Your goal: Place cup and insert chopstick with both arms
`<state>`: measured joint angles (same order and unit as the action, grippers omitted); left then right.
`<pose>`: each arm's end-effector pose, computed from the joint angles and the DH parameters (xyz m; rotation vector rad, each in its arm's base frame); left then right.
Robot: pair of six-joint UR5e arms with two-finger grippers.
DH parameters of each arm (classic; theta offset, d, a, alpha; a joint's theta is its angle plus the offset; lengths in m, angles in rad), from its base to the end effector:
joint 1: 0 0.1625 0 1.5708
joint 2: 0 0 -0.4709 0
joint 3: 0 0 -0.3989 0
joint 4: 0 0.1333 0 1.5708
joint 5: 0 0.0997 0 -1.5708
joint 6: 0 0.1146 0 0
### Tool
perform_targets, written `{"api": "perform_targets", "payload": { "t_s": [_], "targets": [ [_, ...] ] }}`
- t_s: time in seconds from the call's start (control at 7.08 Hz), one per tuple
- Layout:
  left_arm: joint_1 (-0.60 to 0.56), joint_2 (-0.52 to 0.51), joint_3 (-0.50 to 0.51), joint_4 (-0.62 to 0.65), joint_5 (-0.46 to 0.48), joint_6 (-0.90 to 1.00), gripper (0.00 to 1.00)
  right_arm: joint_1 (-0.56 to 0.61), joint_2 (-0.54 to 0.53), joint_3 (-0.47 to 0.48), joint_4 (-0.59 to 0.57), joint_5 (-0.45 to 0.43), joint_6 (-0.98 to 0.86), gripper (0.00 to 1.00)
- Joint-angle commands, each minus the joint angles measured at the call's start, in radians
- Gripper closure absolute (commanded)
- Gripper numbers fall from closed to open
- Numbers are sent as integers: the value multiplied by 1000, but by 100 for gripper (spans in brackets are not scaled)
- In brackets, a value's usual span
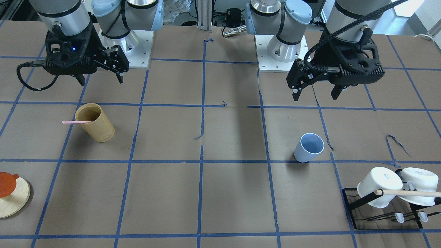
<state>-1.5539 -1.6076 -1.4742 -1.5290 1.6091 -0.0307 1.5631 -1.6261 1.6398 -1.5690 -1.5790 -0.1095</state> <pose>-0.1200 -0.5284 0.5531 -0.0768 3.0991 -0.1580 0.1287 -0.4717 0.5111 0.1596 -3.1301 -0.0250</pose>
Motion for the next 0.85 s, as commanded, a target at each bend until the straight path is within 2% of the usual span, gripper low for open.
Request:
{"api": "perform_targets", "payload": {
  "t_s": [0.0,0.71],
  "targets": [
    [0,0,0,0,0,0,0,0,0,8,-2,1,1,0],
    [0,3,-5,-5,2,0,0,0,0,6,-6,1,26,0]
  ]
}}
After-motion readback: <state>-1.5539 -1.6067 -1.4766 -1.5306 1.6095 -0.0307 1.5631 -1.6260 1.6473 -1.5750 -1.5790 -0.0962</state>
